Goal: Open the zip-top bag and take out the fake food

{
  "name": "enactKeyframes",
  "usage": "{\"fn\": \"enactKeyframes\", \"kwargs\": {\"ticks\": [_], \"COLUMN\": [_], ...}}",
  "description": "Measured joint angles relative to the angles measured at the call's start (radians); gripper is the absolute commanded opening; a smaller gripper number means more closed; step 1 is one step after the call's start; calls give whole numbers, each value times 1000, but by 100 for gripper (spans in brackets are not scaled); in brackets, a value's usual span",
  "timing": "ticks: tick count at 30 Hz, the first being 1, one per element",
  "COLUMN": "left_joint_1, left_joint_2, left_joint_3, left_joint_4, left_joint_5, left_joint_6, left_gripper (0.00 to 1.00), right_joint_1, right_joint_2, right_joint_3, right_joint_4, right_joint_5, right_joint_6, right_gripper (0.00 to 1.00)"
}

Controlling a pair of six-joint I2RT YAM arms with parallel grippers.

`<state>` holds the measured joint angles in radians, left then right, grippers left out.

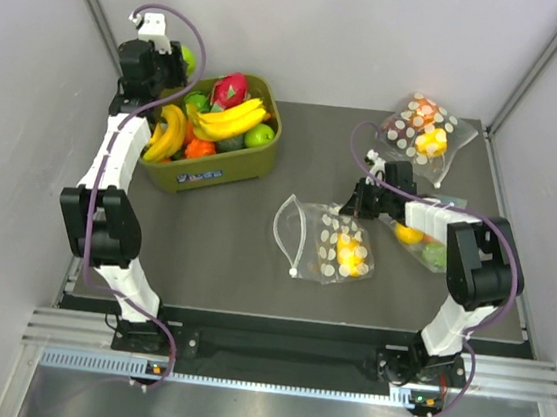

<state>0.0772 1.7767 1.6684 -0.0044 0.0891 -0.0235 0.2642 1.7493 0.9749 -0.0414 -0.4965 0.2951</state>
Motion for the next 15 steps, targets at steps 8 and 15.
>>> {"fn": "enactKeyframes", "kwargs": {"ticks": [8,15], "left_joint_1": [0,0], "left_joint_2": [0,-18], "left_joint_3": [0,-25], "left_joint_4": [2,3], "left_joint_5": [-41,-57], "left_joint_6": [16,44], "left_gripper": [61,87], "right_joint_1": [0,0], "right_joint_2": [0,0], "right_joint_3": [0,0], "right_joint_4": [-1,-2], "right_joint_5": [-7,-18], "right_joint_6": [0,0], "right_gripper": [0,0]}}
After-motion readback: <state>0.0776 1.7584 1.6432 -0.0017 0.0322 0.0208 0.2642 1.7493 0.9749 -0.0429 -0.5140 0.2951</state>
